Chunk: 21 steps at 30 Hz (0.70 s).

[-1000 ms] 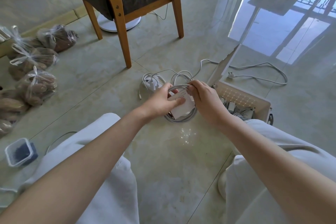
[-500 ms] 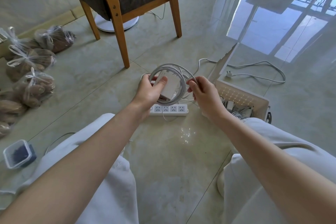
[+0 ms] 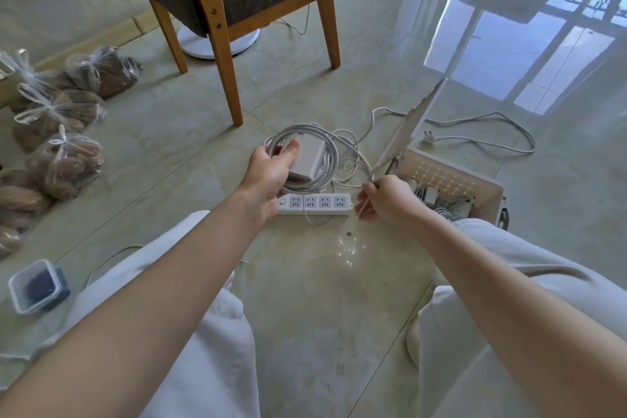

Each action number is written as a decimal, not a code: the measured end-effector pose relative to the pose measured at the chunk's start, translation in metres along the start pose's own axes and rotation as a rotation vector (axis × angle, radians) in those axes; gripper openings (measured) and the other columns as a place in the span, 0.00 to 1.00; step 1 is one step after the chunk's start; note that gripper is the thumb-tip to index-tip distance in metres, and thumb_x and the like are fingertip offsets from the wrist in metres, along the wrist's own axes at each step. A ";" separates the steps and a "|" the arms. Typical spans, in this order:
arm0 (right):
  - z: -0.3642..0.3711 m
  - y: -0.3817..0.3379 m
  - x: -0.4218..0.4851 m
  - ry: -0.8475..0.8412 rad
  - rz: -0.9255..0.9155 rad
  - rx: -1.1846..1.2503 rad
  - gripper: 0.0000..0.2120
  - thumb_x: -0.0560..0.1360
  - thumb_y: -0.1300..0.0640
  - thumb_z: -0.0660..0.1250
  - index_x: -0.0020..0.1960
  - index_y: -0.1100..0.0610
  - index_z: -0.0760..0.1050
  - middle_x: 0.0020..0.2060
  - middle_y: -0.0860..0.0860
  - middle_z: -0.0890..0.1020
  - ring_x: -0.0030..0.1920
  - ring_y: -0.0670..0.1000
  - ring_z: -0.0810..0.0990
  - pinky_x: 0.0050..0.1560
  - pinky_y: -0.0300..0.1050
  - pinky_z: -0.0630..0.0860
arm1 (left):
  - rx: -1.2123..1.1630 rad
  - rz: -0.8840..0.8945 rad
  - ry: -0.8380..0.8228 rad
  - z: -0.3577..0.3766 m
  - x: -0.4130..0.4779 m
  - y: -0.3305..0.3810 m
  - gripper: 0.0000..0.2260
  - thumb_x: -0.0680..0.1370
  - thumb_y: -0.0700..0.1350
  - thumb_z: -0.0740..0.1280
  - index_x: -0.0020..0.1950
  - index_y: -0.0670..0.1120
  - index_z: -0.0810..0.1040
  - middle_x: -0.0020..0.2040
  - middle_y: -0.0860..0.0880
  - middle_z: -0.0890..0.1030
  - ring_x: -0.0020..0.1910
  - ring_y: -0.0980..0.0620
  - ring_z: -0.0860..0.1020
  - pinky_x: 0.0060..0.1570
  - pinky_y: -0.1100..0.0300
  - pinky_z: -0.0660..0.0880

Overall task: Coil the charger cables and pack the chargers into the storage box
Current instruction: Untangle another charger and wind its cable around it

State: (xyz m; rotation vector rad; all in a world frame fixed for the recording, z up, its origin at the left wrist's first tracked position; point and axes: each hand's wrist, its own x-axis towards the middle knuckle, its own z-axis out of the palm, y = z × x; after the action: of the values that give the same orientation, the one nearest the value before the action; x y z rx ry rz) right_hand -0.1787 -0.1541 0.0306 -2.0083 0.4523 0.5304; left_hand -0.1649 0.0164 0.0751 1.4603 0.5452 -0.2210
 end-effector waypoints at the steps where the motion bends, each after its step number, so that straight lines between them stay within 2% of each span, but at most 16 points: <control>1: 0.000 -0.005 -0.002 -0.015 0.045 0.228 0.16 0.82 0.60 0.52 0.40 0.65 0.73 0.36 0.61 0.80 0.30 0.54 0.81 0.41 0.49 0.82 | 0.009 -0.003 -0.005 0.000 0.000 0.000 0.14 0.79 0.48 0.65 0.60 0.43 0.69 0.45 0.47 0.76 0.35 0.52 0.78 0.29 0.62 0.75; 3: -0.002 -0.015 -0.006 -0.025 0.044 0.568 0.15 0.82 0.61 0.52 0.41 0.64 0.71 0.36 0.60 0.80 0.26 0.51 0.81 0.32 0.42 0.81 | 0.030 -0.004 -0.018 0.001 -0.002 -0.001 0.14 0.79 0.48 0.65 0.61 0.43 0.69 0.45 0.47 0.77 0.30 0.54 0.79 0.30 0.61 0.76; 5: -0.005 -0.019 -0.009 -0.046 0.029 0.801 0.13 0.82 0.61 0.53 0.42 0.65 0.71 0.36 0.59 0.80 0.27 0.50 0.82 0.31 0.37 0.80 | 0.040 0.003 -0.042 0.003 -0.004 0.000 0.13 0.79 0.48 0.64 0.59 0.43 0.69 0.44 0.47 0.77 0.26 0.56 0.79 0.31 0.61 0.76; 8: -0.008 -0.021 -0.011 -0.107 0.078 1.056 0.13 0.82 0.61 0.52 0.43 0.65 0.70 0.37 0.59 0.79 0.28 0.50 0.82 0.30 0.36 0.80 | 0.050 0.004 -0.079 0.005 -0.006 -0.001 0.12 0.79 0.48 0.64 0.59 0.44 0.69 0.47 0.46 0.77 0.38 0.52 0.79 0.33 0.61 0.76; 12: -0.009 -0.021 -0.009 -0.118 0.157 1.207 0.11 0.81 0.61 0.53 0.46 0.66 0.70 0.39 0.59 0.79 0.28 0.52 0.83 0.28 0.38 0.79 | 0.053 0.000 -0.122 0.005 -0.007 0.000 0.14 0.79 0.48 0.64 0.61 0.43 0.70 0.48 0.45 0.77 0.40 0.50 0.78 0.36 0.59 0.77; 16: -0.010 -0.021 -0.009 -0.087 0.214 1.292 0.11 0.81 0.62 0.54 0.44 0.67 0.71 0.37 0.58 0.77 0.24 0.52 0.81 0.24 0.37 0.77 | 0.012 -0.019 -0.165 0.004 -0.005 0.003 0.13 0.79 0.48 0.64 0.60 0.43 0.71 0.44 0.46 0.78 0.29 0.55 0.80 0.33 0.62 0.77; 21: -0.009 -0.023 -0.010 -0.096 0.219 1.294 0.11 0.81 0.63 0.55 0.43 0.66 0.71 0.35 0.57 0.77 0.24 0.50 0.81 0.27 0.37 0.78 | -0.037 -0.064 -0.181 0.002 -0.003 0.005 0.13 0.79 0.47 0.65 0.59 0.42 0.71 0.46 0.44 0.77 0.34 0.52 0.79 0.31 0.62 0.78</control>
State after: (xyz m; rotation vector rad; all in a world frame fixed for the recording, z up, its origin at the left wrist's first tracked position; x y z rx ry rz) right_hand -0.1736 -0.1506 0.0565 -0.6948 0.7128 0.3077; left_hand -0.1645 0.0143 0.0807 1.3725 0.4467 -0.3878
